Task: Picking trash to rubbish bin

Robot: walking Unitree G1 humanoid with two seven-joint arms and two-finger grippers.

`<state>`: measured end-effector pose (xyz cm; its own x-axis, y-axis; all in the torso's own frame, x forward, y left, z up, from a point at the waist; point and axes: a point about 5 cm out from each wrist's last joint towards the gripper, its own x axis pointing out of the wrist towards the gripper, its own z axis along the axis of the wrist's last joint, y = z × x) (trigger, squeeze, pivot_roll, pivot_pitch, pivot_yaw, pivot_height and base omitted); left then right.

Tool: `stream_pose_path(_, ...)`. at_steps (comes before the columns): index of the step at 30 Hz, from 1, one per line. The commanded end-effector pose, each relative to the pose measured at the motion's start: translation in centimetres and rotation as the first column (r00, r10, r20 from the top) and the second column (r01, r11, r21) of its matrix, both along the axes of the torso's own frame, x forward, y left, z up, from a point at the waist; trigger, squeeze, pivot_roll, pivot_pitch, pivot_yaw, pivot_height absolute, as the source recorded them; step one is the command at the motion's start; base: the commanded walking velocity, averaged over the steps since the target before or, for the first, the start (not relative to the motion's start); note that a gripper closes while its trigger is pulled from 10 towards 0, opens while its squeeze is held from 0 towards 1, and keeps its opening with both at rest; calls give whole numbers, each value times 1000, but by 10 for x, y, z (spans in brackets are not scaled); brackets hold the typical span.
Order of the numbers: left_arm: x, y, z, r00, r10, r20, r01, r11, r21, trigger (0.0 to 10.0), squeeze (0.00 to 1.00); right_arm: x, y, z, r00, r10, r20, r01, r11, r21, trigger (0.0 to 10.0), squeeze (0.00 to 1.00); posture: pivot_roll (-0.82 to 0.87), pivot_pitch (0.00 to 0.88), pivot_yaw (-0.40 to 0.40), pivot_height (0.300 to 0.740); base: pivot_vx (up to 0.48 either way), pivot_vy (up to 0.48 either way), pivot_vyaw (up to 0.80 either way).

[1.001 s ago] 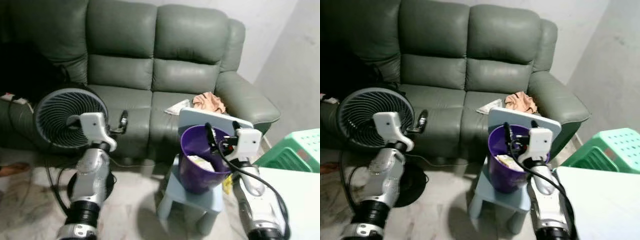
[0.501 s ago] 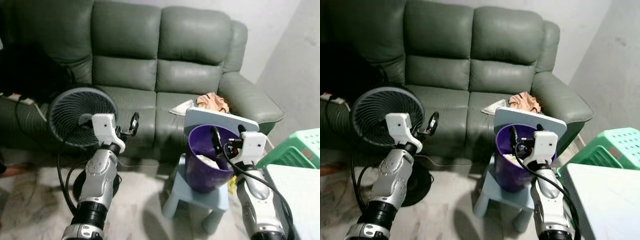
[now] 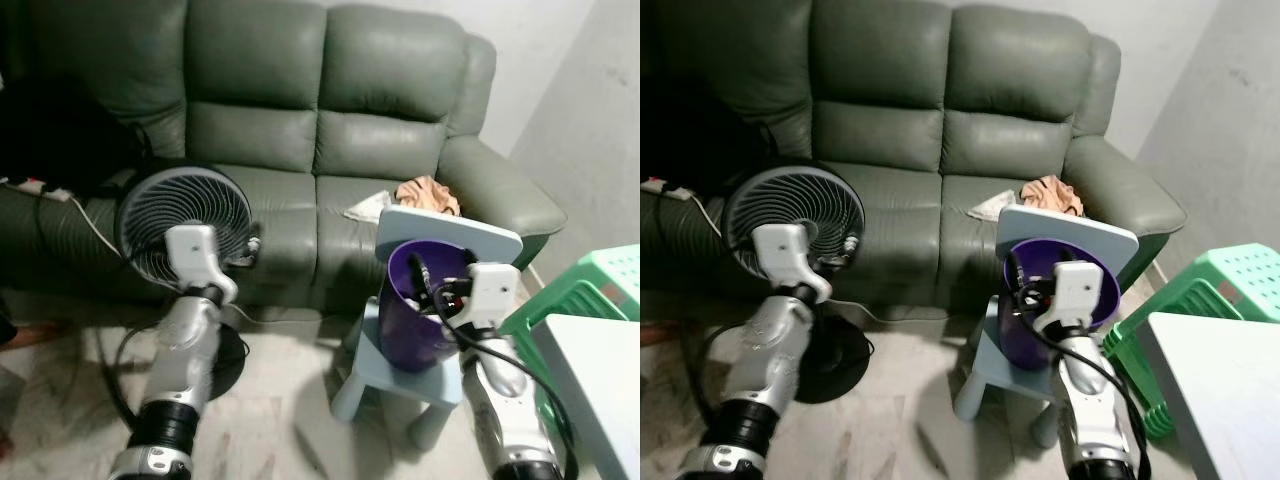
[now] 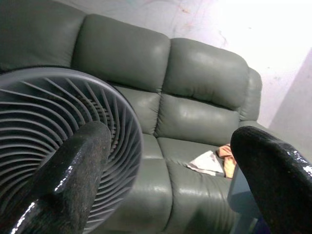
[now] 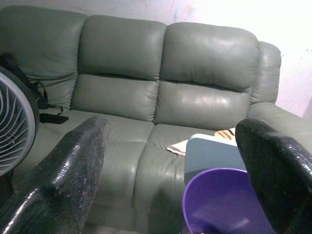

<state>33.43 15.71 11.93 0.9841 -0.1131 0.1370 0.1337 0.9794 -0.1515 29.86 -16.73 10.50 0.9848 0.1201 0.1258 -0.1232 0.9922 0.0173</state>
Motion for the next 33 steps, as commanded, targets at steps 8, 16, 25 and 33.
stream_pose_path(8,3,-13,4,999,-35,9,35,999,4,10000,0,0,-9,1,999,-34,-16,34,999,-14,10000,0,-15,0,-89,740,0,0,-716)
stream_pose_path(16,3,-13,4,1000,-29,5,29,1000,6,10000,0,2,-10,1,999,-49,-25,48,999,-14,10000,0,-15,0,-86,740,0,0,-707)
stream_pose_path(25,1,-17,7,998,-59,33,57,997,55,10000,0,3,-9,1,998,-52,-29,52,999,-14,10000,0,-15,0,-82,740,0,0,-674)
stream_pose_path(33,1,-18,6,998,-57,22,57,998,30,10000,0,2,-8,1,998,-54,-33,54,998,-16,10000,0,-18,0,-78,740,0,-95,-664)
